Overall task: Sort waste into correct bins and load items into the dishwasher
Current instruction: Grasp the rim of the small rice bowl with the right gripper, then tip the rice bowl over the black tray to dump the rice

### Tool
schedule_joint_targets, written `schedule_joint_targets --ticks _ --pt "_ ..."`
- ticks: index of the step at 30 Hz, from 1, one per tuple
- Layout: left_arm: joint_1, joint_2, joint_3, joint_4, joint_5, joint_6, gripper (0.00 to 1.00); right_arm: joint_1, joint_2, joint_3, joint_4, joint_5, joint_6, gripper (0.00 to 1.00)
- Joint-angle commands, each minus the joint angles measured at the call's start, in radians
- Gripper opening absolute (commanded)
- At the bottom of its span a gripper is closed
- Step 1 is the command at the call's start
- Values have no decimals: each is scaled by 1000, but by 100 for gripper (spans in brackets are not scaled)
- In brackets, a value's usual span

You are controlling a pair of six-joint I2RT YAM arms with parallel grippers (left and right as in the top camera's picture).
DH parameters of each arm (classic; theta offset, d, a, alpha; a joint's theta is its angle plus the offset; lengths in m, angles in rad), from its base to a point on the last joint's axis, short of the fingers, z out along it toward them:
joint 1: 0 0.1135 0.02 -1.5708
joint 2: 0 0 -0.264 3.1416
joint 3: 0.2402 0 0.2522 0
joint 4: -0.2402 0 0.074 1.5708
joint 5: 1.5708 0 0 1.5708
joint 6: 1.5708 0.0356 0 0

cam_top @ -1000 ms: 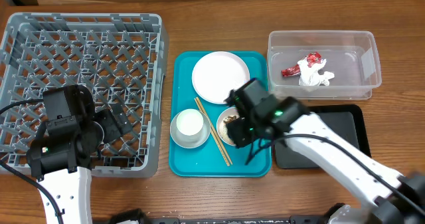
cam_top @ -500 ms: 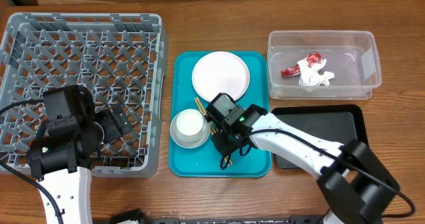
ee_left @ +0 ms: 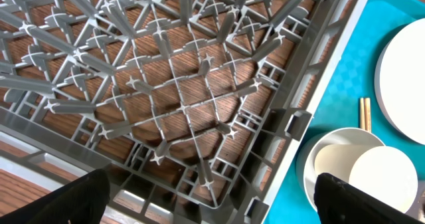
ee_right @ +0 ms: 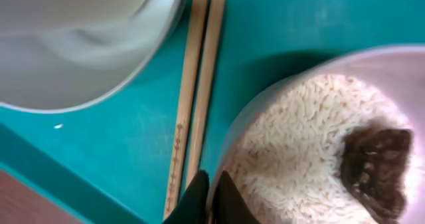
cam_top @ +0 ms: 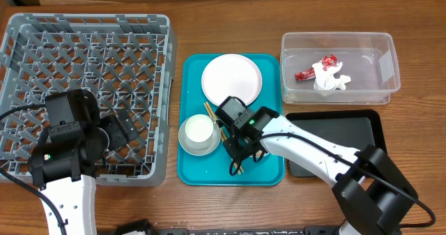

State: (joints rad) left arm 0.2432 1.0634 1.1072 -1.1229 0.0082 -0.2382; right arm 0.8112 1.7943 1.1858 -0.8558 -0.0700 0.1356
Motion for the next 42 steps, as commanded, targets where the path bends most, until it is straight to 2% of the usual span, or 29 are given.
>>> schedule_joint_targets --ticks 1,5,10,13,17,22,28,33,42 --pt "5 3 21 0 11 -20 100 -23 -18 105 -56 -35 32 4" --pt "5 3 21 -3 11 -20 100 -92 -108 190 -78 -35 116 4" --pt "5 3 21 -4 11 -20 100 -233 -216 193 -75 -46 283 4" --pt "5 3 21 -3 11 -20 100 -344 -237 193 -114 -120 334 4" --pt "5 3 21 -3 11 -20 100 -483 -237 160 -143 -288 333 4" --pt "5 3 21 -3 11 -20 100 -658 -236 36 -127 -528 324 4" --pt "5 3 21 -3 11 -20 100 -848 -236 -166 8 -815 223 4" --pt "5 3 21 -3 11 -20 100 -987 -235 -306 151 -1036 218 4" --pt "5 3 21 -3 11 -20 100 -1195 -234 -387 219 -1312 208 4"
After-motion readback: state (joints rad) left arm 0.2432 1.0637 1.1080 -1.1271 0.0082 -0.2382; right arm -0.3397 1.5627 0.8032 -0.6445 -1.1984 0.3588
